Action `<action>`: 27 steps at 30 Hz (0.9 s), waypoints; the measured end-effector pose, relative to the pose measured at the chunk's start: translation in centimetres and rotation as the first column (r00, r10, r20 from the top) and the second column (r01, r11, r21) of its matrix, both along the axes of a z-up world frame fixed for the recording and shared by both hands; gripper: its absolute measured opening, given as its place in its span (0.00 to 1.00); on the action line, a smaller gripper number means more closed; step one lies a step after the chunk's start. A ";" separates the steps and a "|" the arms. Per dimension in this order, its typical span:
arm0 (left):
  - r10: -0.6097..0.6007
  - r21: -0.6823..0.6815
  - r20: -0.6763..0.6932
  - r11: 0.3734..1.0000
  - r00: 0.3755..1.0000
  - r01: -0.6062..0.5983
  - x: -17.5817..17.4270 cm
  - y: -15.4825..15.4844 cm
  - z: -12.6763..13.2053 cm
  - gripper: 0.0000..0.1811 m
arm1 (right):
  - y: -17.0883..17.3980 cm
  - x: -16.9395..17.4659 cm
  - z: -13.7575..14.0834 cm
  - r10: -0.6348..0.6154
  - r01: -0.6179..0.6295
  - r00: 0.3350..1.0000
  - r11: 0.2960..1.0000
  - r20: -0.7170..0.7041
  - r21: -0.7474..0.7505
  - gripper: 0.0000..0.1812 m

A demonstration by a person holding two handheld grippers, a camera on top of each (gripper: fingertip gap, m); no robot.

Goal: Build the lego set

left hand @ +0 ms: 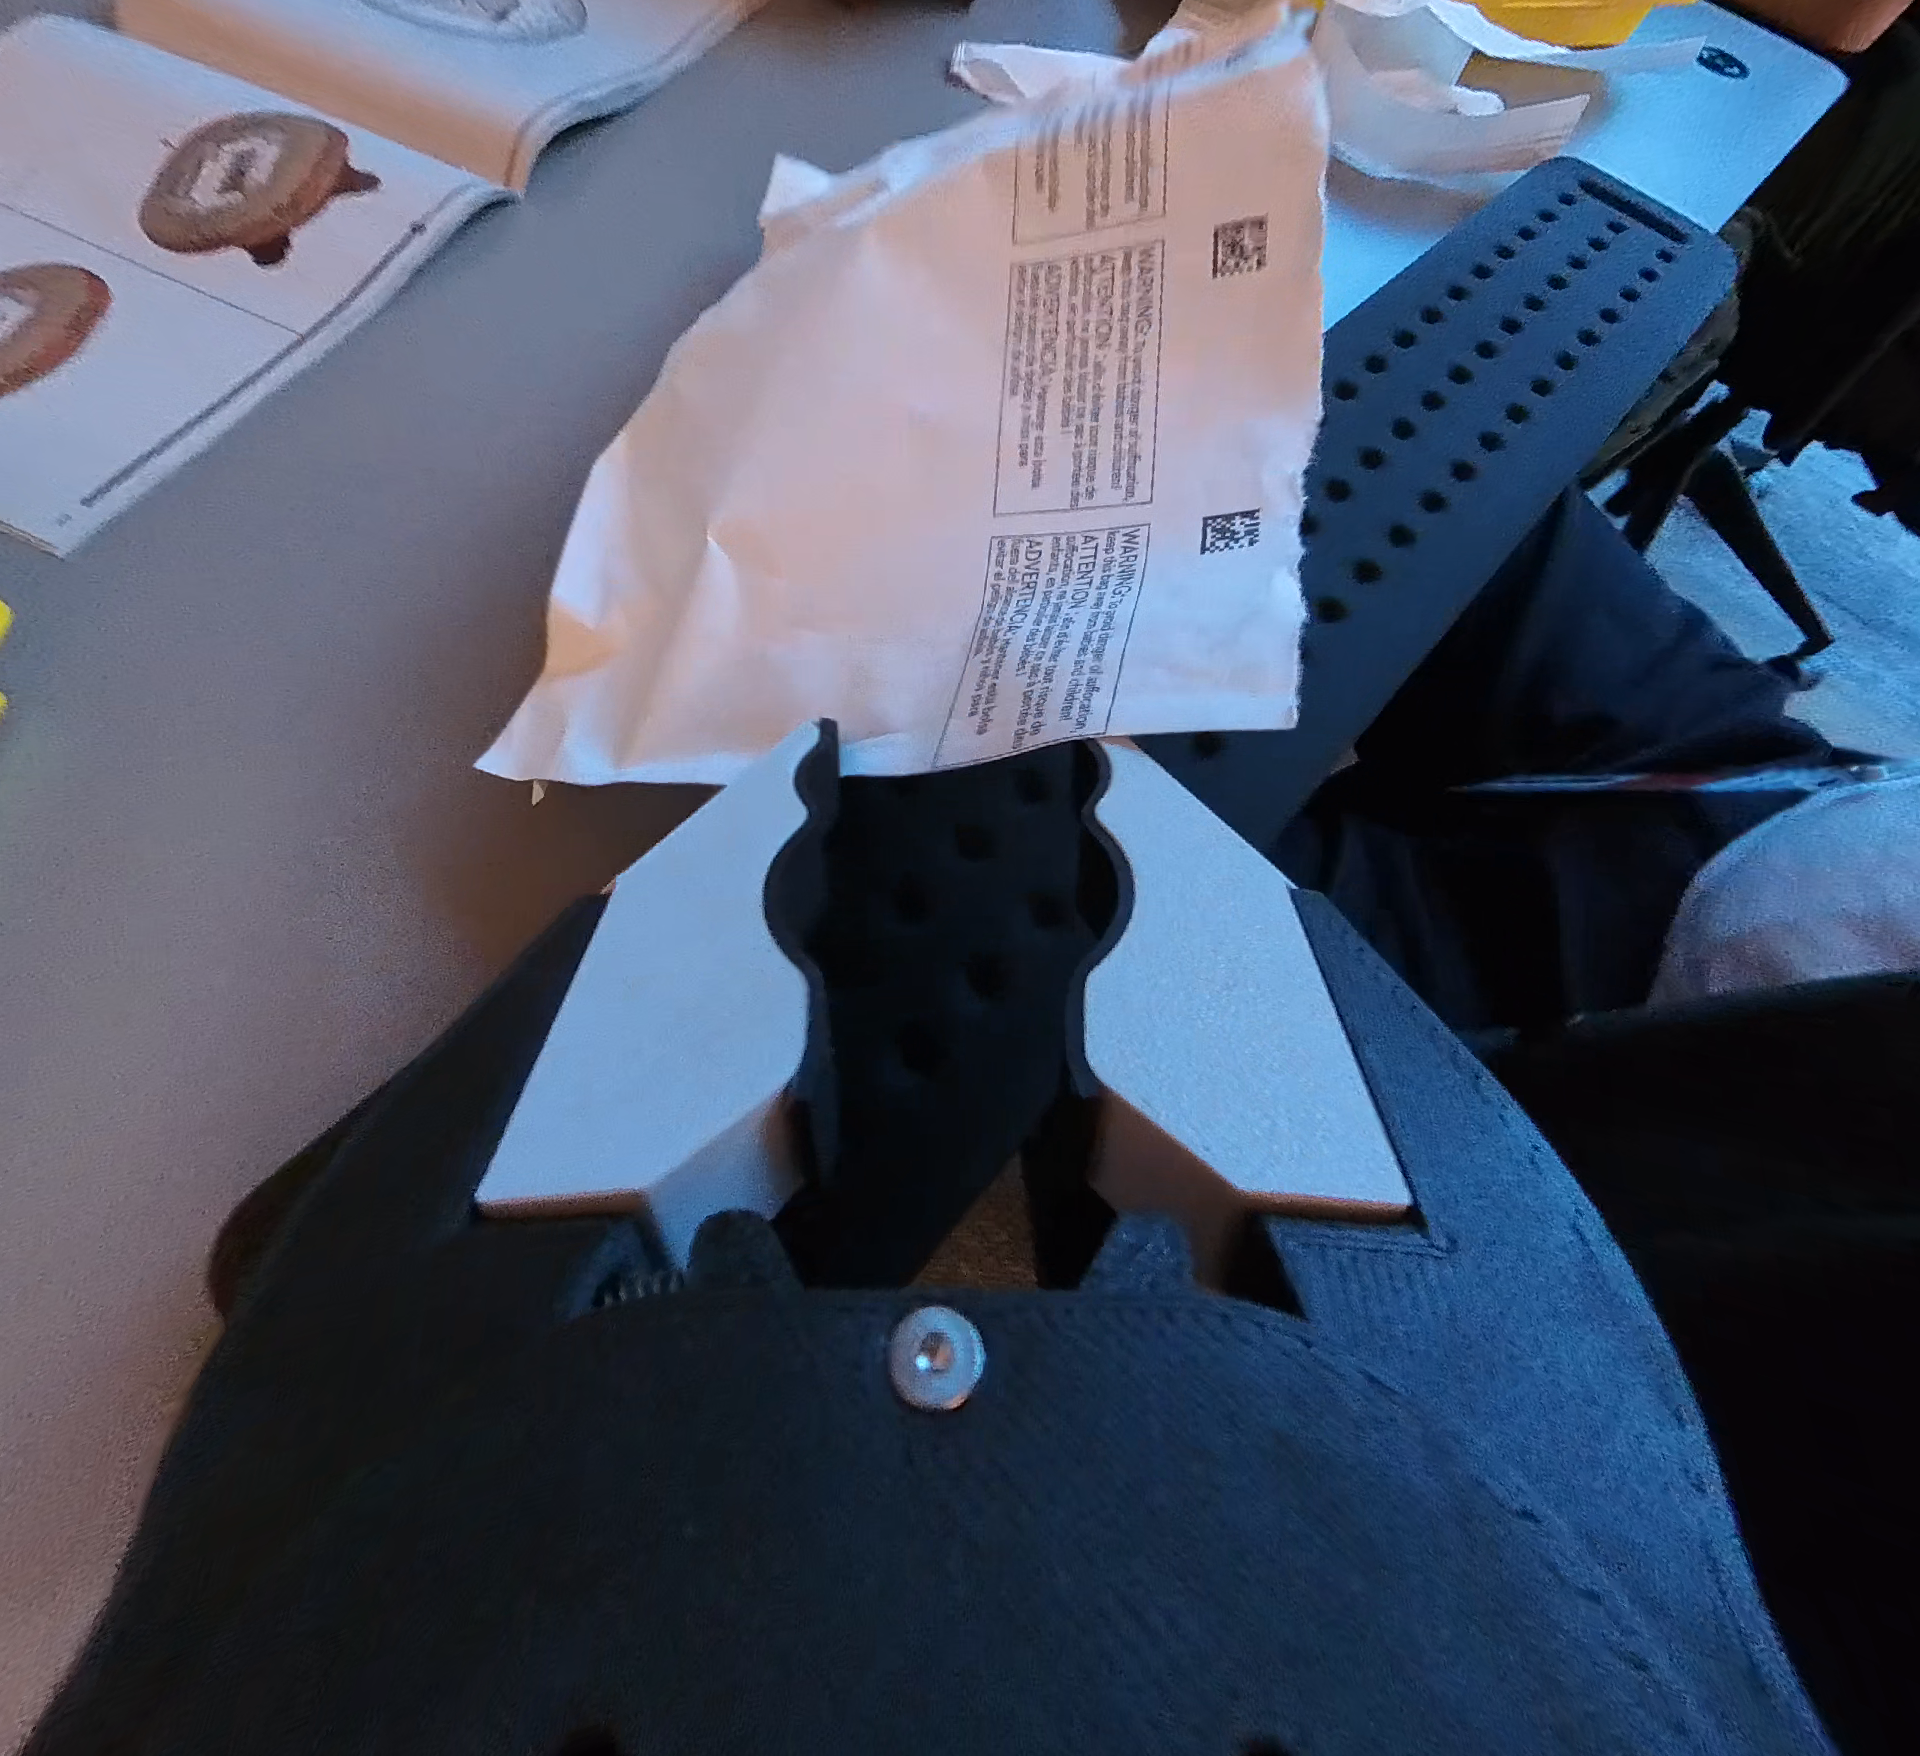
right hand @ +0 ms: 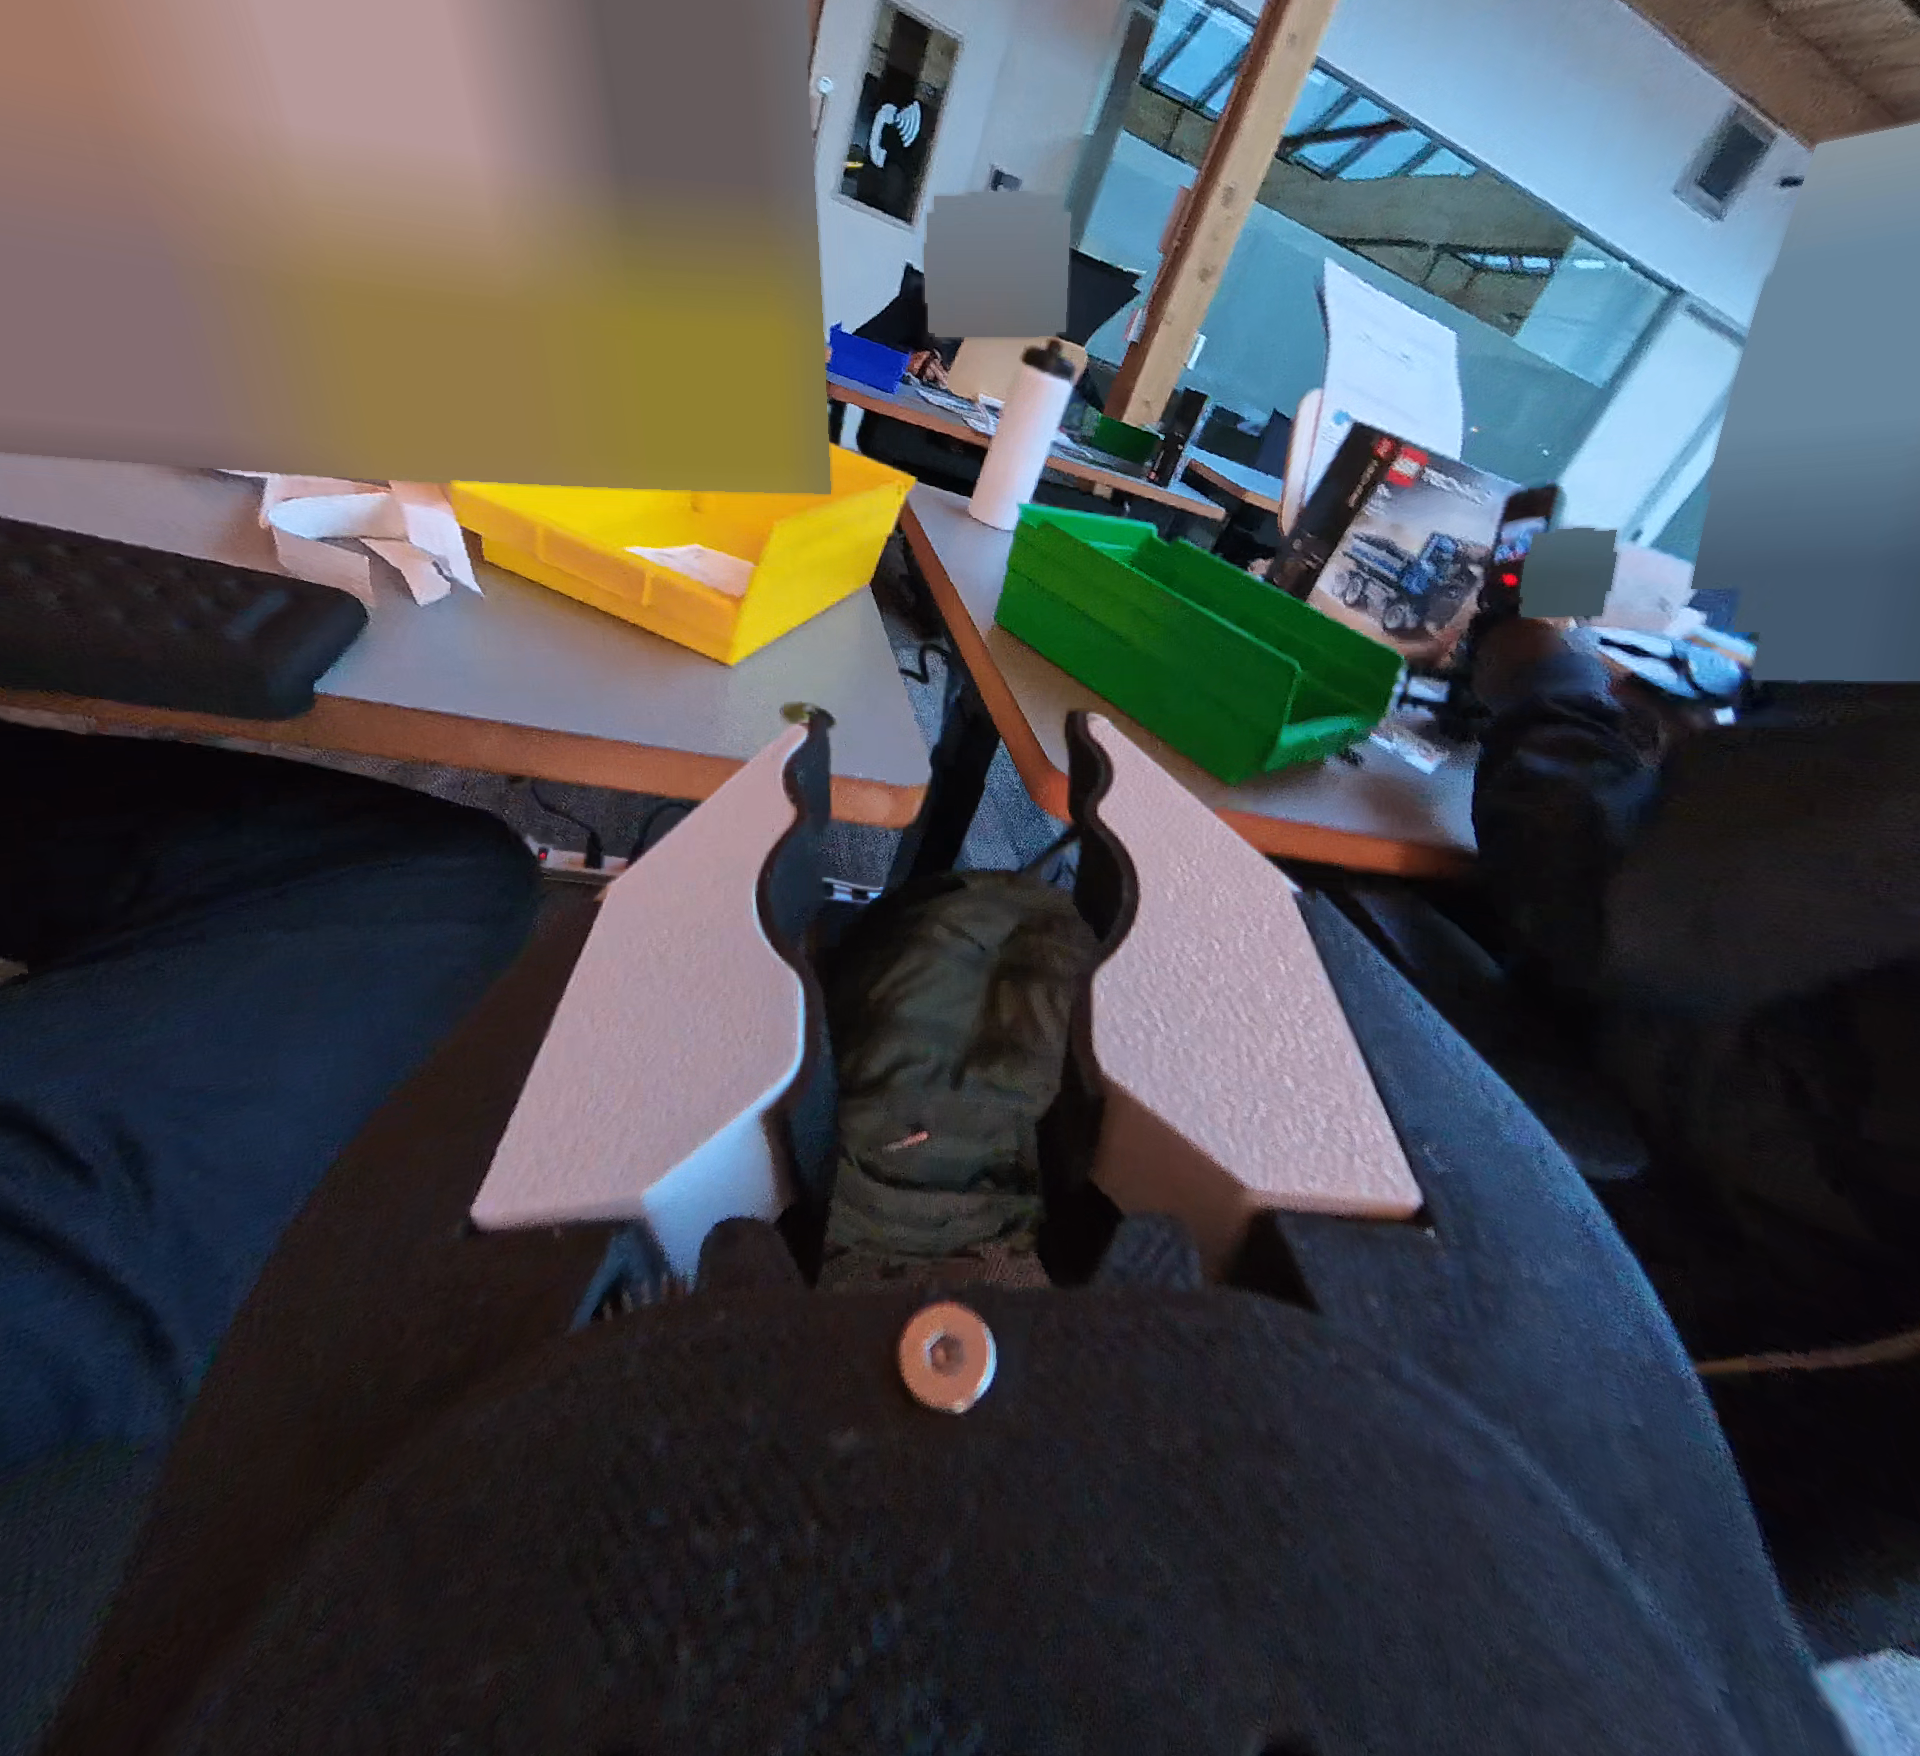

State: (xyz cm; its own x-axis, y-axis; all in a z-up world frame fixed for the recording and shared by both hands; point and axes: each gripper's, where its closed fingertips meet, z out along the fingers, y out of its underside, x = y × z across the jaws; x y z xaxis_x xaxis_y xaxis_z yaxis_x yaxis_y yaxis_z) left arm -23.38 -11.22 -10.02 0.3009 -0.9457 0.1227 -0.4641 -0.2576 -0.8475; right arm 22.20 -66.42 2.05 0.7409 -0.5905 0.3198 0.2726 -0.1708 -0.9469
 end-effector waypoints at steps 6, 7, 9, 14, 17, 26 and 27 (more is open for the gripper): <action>0.125 -0.110 0.093 0.987 0.988 -0.115 0.1 1.1 0.5 0.19 | -8.8 -0.8 -5.7 -0.002 0.008 0.997 0.997 -0.076 0.083 0.24; 0.160 -0.108 0.100 0.983 0.982 -0.149 -0.2 1.4 0.6 0.17 | -10.0 -0.9 -6.9 -0.006 0.014 0.996 0.996 -0.091 0.086 0.24; 0.224 -0.129 0.120 0.970 0.967 -0.208 -0.7 1.6 1.0 0.17 | -12.0 -0.9 -8.9 -0.007 0.020 0.992 0.994 -0.123 0.103 0.23; 0.269 -0.103 0.159 0.961 0.950 -0.255 -0.5 0.4 2.3 0.13 | -14.7 0.0 -11.5 0.024 0.014 0.984 0.977 -0.176 0.215 0.22; 0.259 -0.087 0.148 0.965 0.955 -0.248 -0.2 -0.3 2.5 0.13 | -14.5 0.6 -11.7 0.045 -0.003 0.983 0.973 -0.179 0.230 0.22; 0.243 -0.054 0.237 0.970 0.941 -0.236 -1.3 0.2 3.2 0.12 | -5.3 0.4 -7.4 0.296 -0.264 0.947 0.937 -0.121 0.227 0.20; 0.243 -0.054 0.240 0.970 0.940 -0.237 -1.4 0.4 3.1 0.12 | -3.2 0.1 -6.5 0.350 -0.319 0.930 0.920 -0.114 0.227 0.20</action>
